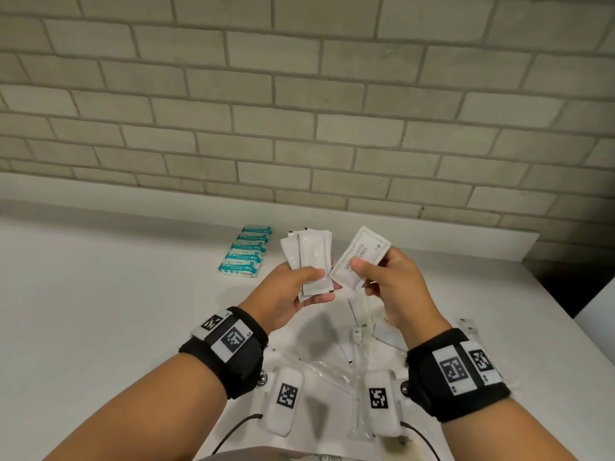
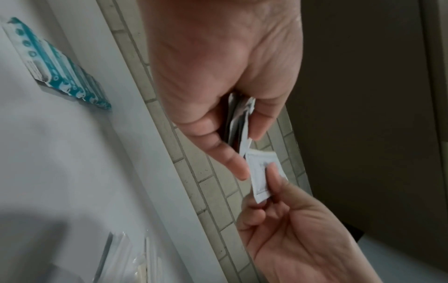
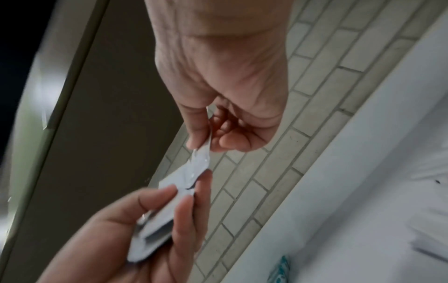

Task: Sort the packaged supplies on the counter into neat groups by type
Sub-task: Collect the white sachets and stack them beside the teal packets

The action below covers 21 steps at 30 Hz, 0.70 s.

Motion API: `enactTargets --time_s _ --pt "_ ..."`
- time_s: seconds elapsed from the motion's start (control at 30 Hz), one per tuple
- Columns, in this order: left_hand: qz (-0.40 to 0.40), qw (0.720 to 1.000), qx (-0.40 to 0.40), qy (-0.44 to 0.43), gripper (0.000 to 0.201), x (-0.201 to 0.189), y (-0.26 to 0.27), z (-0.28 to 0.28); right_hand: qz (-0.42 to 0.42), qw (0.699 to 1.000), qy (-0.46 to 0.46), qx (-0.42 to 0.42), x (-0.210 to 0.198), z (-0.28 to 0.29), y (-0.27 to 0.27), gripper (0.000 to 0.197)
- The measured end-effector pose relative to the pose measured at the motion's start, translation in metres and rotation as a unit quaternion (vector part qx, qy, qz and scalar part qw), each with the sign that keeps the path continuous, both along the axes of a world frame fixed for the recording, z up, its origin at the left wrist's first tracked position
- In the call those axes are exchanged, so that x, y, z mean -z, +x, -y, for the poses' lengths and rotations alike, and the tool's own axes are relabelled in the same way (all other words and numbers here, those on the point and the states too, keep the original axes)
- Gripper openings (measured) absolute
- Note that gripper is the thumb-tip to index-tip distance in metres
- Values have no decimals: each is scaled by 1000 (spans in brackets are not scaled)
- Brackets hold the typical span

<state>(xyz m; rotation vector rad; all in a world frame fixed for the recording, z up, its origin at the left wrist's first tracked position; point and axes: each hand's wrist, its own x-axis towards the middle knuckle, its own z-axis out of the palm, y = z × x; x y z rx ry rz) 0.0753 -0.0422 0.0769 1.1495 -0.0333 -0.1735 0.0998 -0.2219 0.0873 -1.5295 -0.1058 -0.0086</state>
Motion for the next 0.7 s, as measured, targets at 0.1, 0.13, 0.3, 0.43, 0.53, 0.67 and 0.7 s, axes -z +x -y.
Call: enactTargets --time_s 0.1,0.13,0.3,0.43,0.53,0.67,0.7 --pt "13 1000 20 16 22 2 1 3 -21 998 65 10 2 3 3 26" --pt "21 999 28 31 24 3 1 6 -24 997 75 2 2 2 1 28" --pt "37 990 -7 132 30 4 9 11 16 996 -53 69 12 -6 -3 79" --pt "45 978 4 201 26 1 12 3 167 897 -398 99 2 0 -10 117" --pt "49 980 21 191 25 1 9 3 149 866 -478 20 -2 -5 -9 89" --pt "12 991 13 130 19 2 8 1 74 925 -371 -15 2 -5 -7 47" --pt "5 993 16 121 18 2 7 -1 67 944 -322 -12 3 -3 -6 37"
